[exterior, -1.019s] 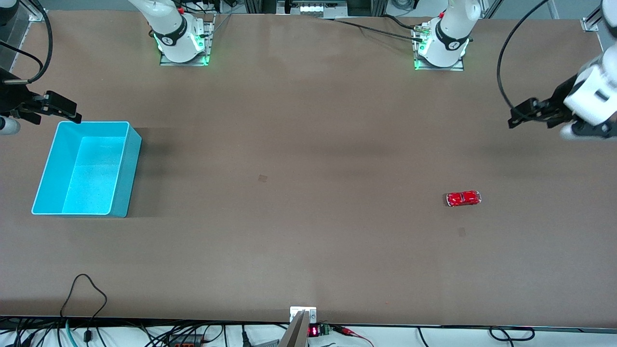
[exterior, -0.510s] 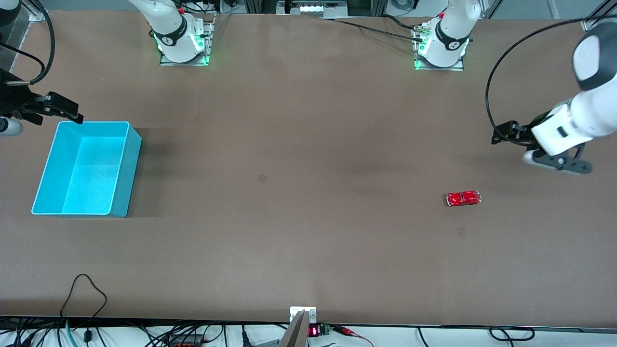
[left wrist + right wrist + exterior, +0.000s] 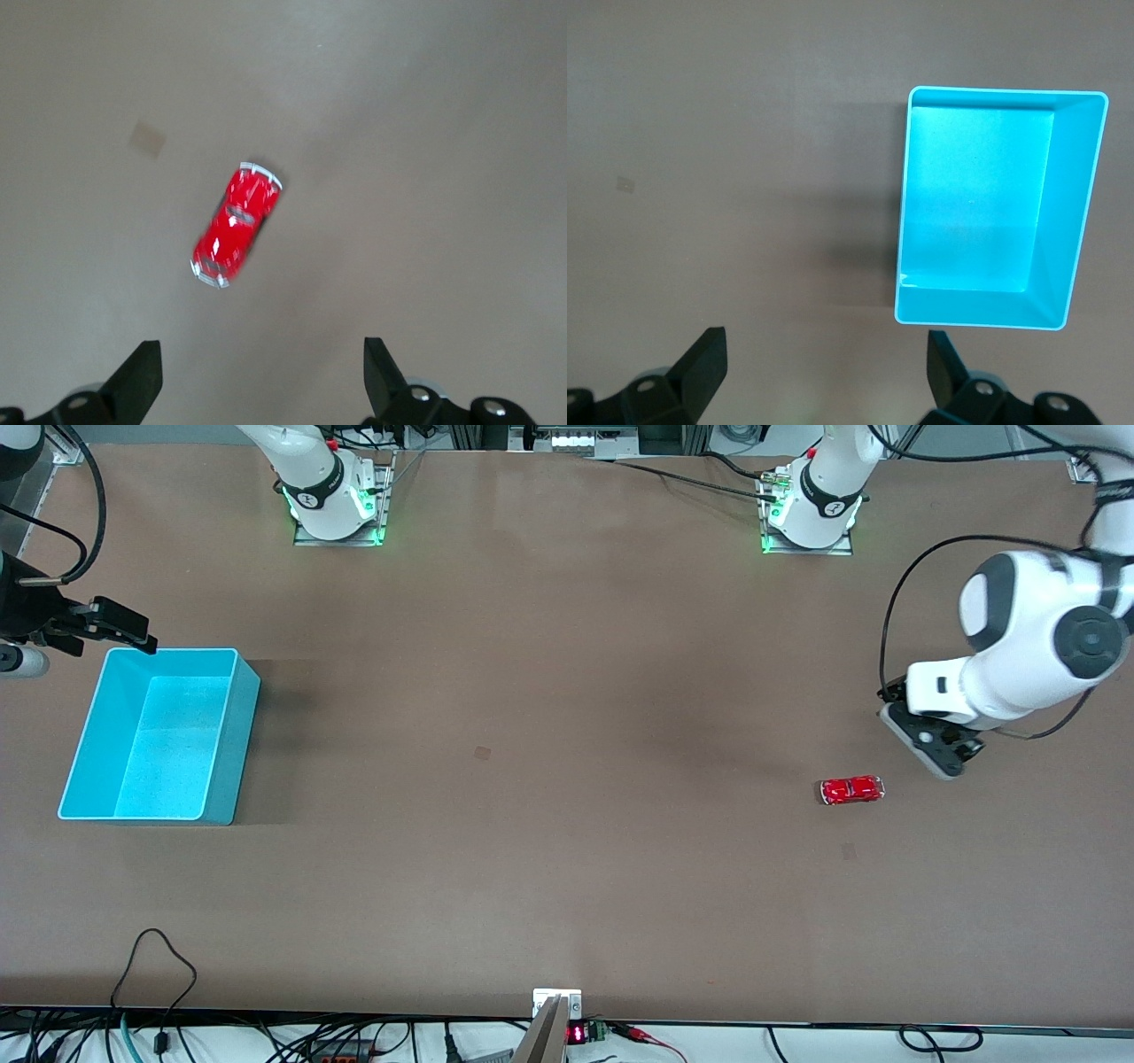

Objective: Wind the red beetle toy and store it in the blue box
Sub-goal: 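Lower the open left gripper onto the red car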

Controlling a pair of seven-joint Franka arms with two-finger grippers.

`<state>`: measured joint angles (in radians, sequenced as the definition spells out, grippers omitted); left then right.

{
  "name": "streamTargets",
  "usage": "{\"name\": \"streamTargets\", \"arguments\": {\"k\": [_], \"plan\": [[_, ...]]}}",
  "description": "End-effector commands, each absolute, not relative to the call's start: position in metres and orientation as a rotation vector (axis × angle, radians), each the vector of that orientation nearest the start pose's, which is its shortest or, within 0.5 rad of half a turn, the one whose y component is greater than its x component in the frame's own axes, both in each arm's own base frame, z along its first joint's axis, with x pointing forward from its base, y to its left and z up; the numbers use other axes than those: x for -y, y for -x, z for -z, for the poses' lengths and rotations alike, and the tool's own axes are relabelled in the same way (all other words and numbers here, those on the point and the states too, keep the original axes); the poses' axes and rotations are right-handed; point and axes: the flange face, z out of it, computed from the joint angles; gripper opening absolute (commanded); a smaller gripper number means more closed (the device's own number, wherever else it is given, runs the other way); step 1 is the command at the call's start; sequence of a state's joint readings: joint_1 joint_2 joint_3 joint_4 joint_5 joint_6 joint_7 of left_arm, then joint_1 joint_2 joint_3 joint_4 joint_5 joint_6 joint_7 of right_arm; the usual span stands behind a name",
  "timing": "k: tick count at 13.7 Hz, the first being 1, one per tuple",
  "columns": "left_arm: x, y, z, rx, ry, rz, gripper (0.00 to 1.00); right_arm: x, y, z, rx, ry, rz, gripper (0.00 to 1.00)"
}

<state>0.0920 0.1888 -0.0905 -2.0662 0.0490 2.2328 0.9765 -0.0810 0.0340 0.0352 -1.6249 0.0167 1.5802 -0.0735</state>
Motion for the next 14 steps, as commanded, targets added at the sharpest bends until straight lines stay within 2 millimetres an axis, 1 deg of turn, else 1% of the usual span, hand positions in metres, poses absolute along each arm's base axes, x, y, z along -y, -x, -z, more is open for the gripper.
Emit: {"name": "streamTargets", "arguments": {"k": [1,3,4,6,7,10,12,14], "plan": [[-0.001,-0.574,-0.313,-1.778,2.529,0.034,1.00,0.023,-0.561,-0.581,0.038,3.130,-0.129,1.00],[0.000,-0.577,-0.291,-1.916,2.419,0.002,1.00,0.023,-0.561,-0.581,0.036,3.130,-0.129,1.00],[0.001,-0.577,-0.276,-1.974,2.362,-0.027,1.00,0.022,-0.561,-0.581,0.041,3.130,-0.127,1.00],[0.001,-0.578,-0.255,-2.038,2.333,-0.064,1.00,0.021,-0.561,-0.581,0.045,3.130,-0.127,1.00],[0.001,-0.578,-0.247,-2.053,2.328,-0.073,1.00,0.018,-0.561,-0.581,0.053,3.130,-0.127,1.00],[0.003,-0.586,-0.231,-2.132,2.219,0.008,1.00,0.017,-0.561,-0.581,0.055,3.130,-0.124,1.00],[0.002,-0.587,-0.221,-2.132,2.202,0.043,1.00,0.017,-0.561,-0.581,0.055,3.130,-0.127,1.00],[0.000,-0.589,-0.220,-2.124,2.195,0.062,1.00,0.017,-0.562,-0.582,0.055,3.131,-0.120,1.00]]}}
